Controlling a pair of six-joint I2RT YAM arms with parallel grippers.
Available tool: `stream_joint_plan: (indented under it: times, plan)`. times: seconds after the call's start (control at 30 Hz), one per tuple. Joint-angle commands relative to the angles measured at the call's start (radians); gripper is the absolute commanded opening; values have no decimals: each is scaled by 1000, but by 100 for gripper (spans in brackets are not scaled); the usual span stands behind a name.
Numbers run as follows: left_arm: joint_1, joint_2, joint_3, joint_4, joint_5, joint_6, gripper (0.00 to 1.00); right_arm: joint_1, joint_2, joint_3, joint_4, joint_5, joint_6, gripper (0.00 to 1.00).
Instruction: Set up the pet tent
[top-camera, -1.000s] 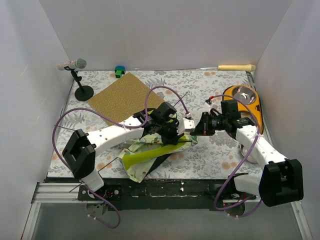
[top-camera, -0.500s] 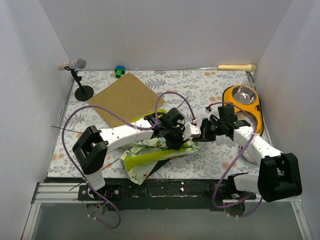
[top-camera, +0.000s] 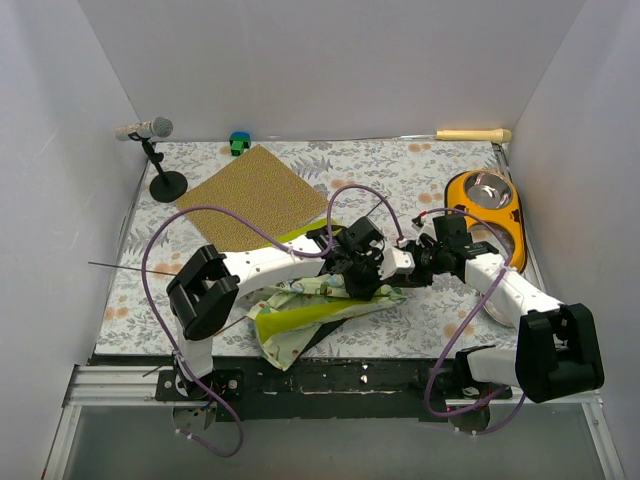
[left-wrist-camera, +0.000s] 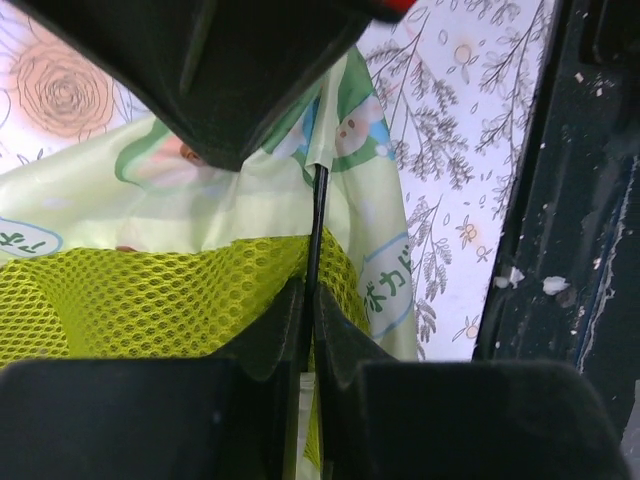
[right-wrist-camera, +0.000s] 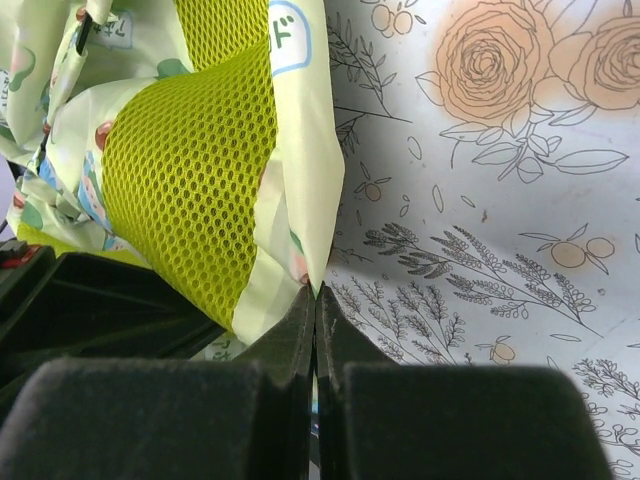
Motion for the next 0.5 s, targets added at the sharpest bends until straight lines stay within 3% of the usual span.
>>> stream_joint_plan:
  times: [0.0,0.3,0.4,0.47]
  plan:
    - [-16,-41,51,80,59,-58,0,5,3,-16,10,8,9,1]
    - [-21,14,119,154,97,-125,0,0,-14,18,-5,-39,-29,1]
    - [-21,-4,84,183,100,-133,0,-42,-14,73,-74,-69,-141,34]
    - [-13,-22,48,196,105,-126,0,-87,-12,140,-140,-85,-263,42]
